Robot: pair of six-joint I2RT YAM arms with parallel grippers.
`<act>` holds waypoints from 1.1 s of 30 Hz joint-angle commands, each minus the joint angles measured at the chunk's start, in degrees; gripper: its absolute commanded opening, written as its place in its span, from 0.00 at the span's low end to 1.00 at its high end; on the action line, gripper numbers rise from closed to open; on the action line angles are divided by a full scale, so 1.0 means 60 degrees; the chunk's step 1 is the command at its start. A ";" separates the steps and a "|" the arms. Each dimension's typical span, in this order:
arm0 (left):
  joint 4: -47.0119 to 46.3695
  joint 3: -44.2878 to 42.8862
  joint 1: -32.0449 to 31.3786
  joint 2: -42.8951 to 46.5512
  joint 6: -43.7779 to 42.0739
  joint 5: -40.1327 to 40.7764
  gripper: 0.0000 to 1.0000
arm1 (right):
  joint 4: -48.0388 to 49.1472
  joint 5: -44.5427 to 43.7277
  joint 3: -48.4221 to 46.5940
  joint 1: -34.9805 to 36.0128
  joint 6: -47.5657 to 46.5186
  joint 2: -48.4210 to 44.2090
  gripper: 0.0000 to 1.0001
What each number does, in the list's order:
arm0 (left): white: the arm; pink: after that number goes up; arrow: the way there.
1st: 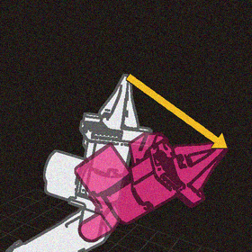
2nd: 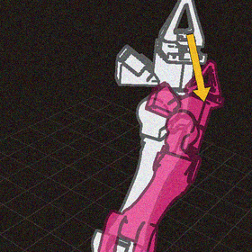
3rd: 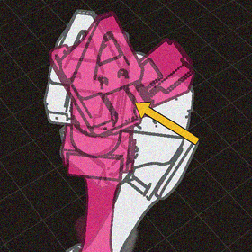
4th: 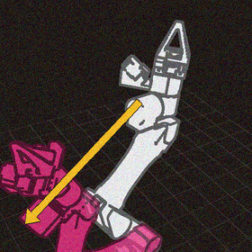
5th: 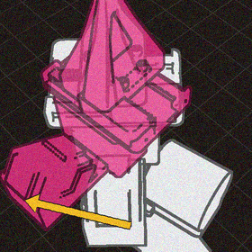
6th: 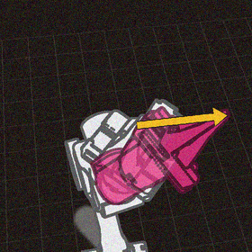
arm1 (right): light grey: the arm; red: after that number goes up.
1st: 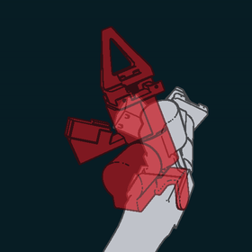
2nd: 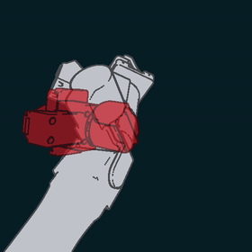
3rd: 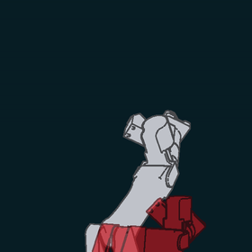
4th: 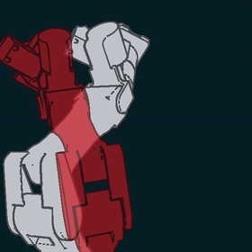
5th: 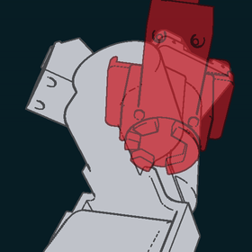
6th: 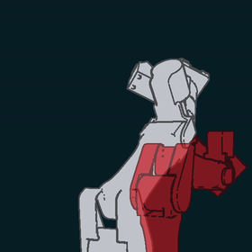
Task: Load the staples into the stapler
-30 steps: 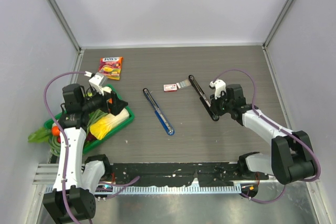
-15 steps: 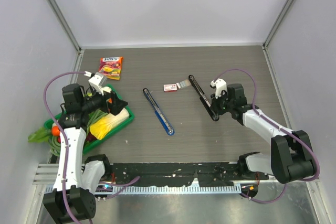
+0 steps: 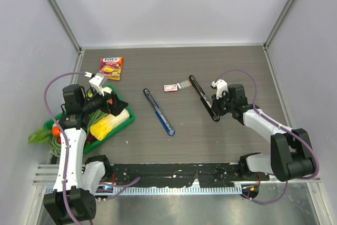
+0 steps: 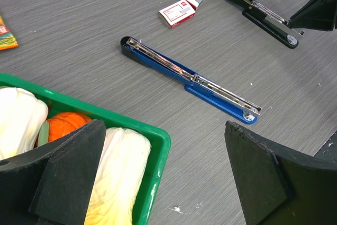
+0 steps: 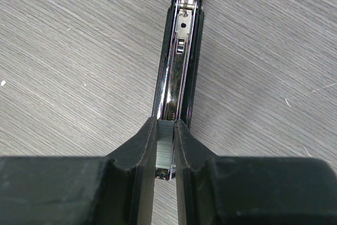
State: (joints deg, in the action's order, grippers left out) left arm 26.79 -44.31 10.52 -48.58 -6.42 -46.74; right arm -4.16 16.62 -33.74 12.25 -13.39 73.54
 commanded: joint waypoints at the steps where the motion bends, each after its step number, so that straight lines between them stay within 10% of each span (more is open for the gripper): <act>1: -0.0334 0.0018 0.0062 0.0083 0.0029 -0.0252 1.00 | 0.0225 0.0188 -0.0032 -0.0020 -0.0098 -0.0039 0.19; 33: -0.0348 0.0032 0.0077 0.0113 0.0029 -0.0237 1.00 | -0.0039 0.0203 -0.0193 -0.0152 0.0034 0.0122 0.34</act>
State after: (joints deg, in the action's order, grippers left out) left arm 26.79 -44.18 10.55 -48.58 -6.42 -46.74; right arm -4.80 17.26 -34.11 11.51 -13.30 74.91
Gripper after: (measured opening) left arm 0.996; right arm 0.330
